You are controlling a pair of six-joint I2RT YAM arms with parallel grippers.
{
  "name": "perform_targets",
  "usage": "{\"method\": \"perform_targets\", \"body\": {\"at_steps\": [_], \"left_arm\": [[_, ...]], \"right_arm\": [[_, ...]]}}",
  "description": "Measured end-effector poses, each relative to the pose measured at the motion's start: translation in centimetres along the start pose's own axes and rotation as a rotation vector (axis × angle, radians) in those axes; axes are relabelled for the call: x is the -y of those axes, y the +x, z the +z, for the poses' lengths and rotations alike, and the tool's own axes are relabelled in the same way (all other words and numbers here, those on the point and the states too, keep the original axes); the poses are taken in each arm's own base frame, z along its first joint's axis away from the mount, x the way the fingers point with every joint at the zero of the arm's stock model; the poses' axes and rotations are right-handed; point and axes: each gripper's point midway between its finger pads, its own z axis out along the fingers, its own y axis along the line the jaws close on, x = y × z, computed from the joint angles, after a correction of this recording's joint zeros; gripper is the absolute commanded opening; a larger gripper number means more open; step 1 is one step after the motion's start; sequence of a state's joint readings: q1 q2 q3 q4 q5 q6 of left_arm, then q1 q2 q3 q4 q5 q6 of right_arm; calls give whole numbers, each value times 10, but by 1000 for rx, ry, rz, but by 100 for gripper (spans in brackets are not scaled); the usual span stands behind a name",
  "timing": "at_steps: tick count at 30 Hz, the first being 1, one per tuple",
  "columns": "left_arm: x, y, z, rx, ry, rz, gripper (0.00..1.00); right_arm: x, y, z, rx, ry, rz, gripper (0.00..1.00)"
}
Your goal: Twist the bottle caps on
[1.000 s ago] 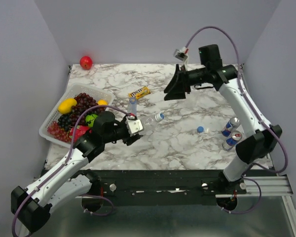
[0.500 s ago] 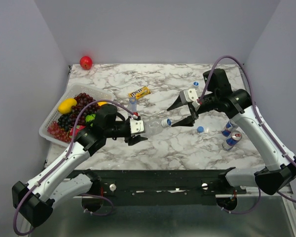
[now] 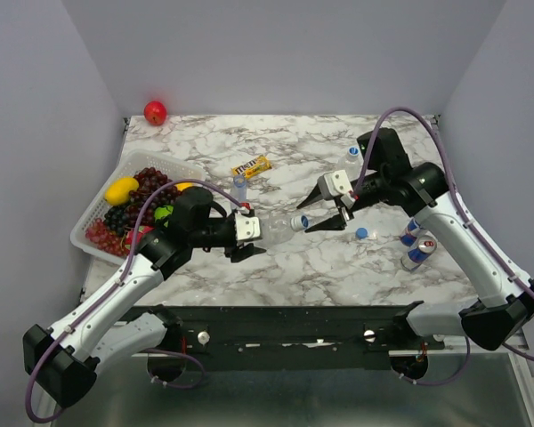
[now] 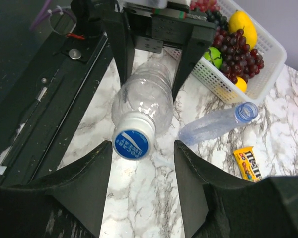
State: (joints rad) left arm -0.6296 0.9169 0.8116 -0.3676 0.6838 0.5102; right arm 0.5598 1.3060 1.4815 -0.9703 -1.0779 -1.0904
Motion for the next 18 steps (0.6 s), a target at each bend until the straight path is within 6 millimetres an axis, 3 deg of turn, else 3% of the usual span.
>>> {"method": "perform_targets", "body": {"at_steps": [3,11,12,13,14,18], "left_arm": [[0,0,1,0,2,-3,0],[0,0,1,4,3,-2,0],[-1,-1,1,4,2,-2,0],[-1,-1,1,4,0,-3,0],[-2,0,1,1,-7,-4,0],[-18,5,-1,-24,-96,1,0]], "right_arm": [[-6,-4,6,8,-26,-15,56],[-6,-7,8,8,-21,-9,28],[-4,-7,8,7,-13,6,23],[-2,-7,8,5,0,17,7],[1,-6,8,-1,15,45,1],[22,3,8,-32,156,272,0]]}}
